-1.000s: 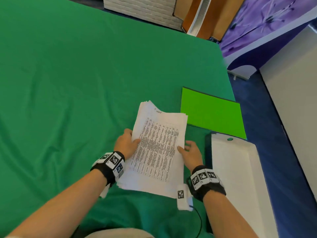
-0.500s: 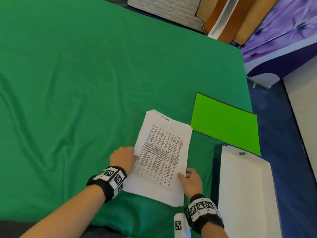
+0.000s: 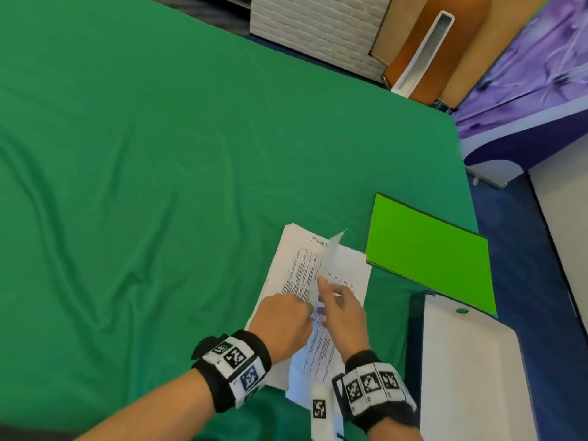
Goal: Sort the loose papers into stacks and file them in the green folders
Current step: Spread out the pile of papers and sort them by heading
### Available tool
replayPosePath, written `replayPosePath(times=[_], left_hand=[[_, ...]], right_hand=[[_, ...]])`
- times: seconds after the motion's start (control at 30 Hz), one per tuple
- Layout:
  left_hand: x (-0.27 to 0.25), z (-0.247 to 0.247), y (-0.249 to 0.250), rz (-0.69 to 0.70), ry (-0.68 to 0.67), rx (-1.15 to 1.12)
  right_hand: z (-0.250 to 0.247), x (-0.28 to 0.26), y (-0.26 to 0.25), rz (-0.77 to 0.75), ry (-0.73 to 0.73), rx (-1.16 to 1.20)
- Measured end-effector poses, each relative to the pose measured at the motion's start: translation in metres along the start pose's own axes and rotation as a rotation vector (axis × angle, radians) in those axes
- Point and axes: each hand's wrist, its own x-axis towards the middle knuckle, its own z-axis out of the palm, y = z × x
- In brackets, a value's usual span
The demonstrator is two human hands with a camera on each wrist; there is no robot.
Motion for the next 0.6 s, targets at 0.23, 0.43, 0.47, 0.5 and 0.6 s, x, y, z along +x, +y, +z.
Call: replayPosePath(times=[0.23, 0.43, 0.47, 0.5, 0.6], left_hand=[[0.008, 0.022, -0.01, 0.002, -0.002, -0.321], [0.025, 0.048, -0.063, -0.545, 0.037, -0.272], [0.028, 0.049, -0.069, -0.577, -0.02, -0.241], [0.031, 0.049, -0.073, -0.589, -0.065, -0.217], [0.04, 0.051, -0.076, -0.571, -0.104, -0.185]], right_hand=[[-0.01, 0.019, 0.014, -0.179, 0.117, -0.303], [-0.027, 0.021, 0.015, -0.253, 0.175, -0.377], [-0.026, 0.02, 0.014, -0.261, 0.182, -0.374], [-0.025, 0.02, 0.013, -0.267, 0.193, -0.363], [-0.019, 0.014, 0.008, -0.217, 0.181, -0.278]])
